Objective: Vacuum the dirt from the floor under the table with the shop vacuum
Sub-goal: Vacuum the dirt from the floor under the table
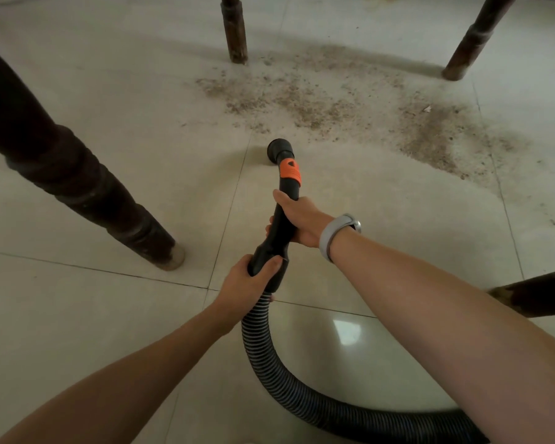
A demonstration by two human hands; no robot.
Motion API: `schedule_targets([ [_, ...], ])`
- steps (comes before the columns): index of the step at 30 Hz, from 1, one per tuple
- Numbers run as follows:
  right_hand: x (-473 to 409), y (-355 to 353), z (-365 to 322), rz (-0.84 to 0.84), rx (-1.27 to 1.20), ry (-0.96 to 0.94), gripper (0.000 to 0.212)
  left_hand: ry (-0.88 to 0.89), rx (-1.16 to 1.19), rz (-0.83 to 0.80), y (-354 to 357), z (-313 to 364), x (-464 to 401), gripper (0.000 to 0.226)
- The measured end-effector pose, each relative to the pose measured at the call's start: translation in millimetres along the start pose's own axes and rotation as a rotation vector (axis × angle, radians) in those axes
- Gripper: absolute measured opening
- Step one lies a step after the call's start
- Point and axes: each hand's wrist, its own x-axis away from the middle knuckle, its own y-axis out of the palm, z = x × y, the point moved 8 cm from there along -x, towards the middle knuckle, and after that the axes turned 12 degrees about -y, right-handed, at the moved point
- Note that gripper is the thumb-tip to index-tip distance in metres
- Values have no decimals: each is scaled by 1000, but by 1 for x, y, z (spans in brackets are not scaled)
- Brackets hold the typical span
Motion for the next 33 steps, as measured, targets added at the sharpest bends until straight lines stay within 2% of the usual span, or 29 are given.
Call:
schedule_targets([
  [7,1,5,2,-77,183,-109,42,27,131,129,-47,3,-10,27],
  [11,2,2,8,-85,44,-54,46,10,147,126,-55,0,-13,27],
  [16,5,38,-2,-161,24,-112,34,10,136,114,-48,-2,-16,32],
  [26,-19,40,-28,36,-52,-152,32,23,142,116,-37,31,-27,36],
  [33,-11,28,-17,45,-102,-127,21,43,74,67,-31,25,-26,38],
])
